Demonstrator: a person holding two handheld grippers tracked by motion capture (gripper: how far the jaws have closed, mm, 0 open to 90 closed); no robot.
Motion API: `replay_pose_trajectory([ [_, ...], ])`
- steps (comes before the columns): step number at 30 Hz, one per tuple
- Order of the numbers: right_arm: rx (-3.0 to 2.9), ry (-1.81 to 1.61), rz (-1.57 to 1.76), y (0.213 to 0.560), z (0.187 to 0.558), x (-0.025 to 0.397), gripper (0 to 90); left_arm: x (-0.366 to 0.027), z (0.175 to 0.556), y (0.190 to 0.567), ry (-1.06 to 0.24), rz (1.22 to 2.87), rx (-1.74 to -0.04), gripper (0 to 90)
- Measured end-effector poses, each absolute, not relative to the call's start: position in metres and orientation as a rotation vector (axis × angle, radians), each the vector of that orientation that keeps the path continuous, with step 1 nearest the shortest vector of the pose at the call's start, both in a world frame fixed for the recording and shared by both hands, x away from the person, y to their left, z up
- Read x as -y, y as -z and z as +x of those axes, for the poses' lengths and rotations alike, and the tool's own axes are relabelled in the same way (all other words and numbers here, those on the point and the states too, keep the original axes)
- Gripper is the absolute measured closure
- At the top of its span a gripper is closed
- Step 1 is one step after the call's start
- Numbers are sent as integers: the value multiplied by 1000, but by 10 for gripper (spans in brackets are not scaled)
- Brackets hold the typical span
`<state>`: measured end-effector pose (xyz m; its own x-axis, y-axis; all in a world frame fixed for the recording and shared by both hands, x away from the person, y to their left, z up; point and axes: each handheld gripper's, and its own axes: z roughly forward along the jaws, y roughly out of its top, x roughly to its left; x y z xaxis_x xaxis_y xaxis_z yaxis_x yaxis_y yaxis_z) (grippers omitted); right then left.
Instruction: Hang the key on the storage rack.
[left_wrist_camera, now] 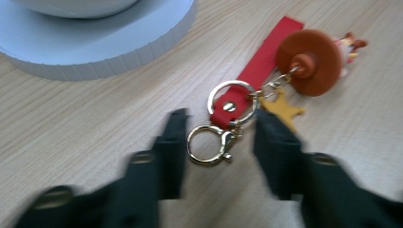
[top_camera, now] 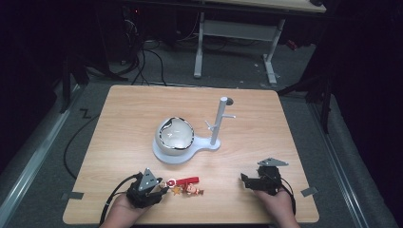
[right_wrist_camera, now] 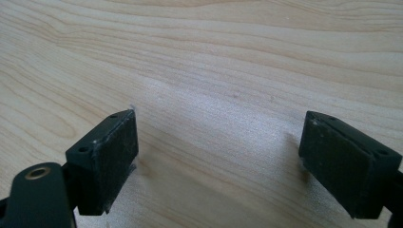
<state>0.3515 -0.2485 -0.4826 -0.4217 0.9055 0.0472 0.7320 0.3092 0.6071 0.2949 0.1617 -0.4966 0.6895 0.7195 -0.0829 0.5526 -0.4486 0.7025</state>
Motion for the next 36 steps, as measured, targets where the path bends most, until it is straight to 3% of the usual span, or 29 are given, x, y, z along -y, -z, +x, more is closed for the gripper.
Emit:
replay_pose_trajectory([
  [2,-2279,-810,1474,483,351,248,134,-161,296,500,-287,2134,-956,358],
  [6,-2279,-809,1469,483,351,248,137,-158,292,501,-290,2113,-914,639],
  [9,-2278,-808,1469,483,351,247,140,-156,293,499,-280,2122,-929,798],
  [18,-2282,-813,1466,483,351,247,142,-156,292,496,-259,2110,-967,841],
  [20,-2284,-814,1464,483,351,248,143,-157,292,493,-237,2025,-1025,900],
  [28,-2286,-816,1463,483,351,248,144,-172,294,483,-293,2062,-969,900],
  [29,-2285,-815,1464,483,351,248,144,-164,290,488,-241,2054,-988,900],
  [30,-2285,-815,1464,483,351,248,144,-164,290,488,-241,2054,-988,834],
  [31,-2284,-815,1463,483,351,247,144,-157,289,493,-252,2087,-975,696],
  [33,-2285,-815,1456,483,351,247,144,-151,292,496,-259,2140,-970,547],
  [36,-2284,-814,1455,483,351,247,144,-141,290,498,-337,2134,-991,489],
])
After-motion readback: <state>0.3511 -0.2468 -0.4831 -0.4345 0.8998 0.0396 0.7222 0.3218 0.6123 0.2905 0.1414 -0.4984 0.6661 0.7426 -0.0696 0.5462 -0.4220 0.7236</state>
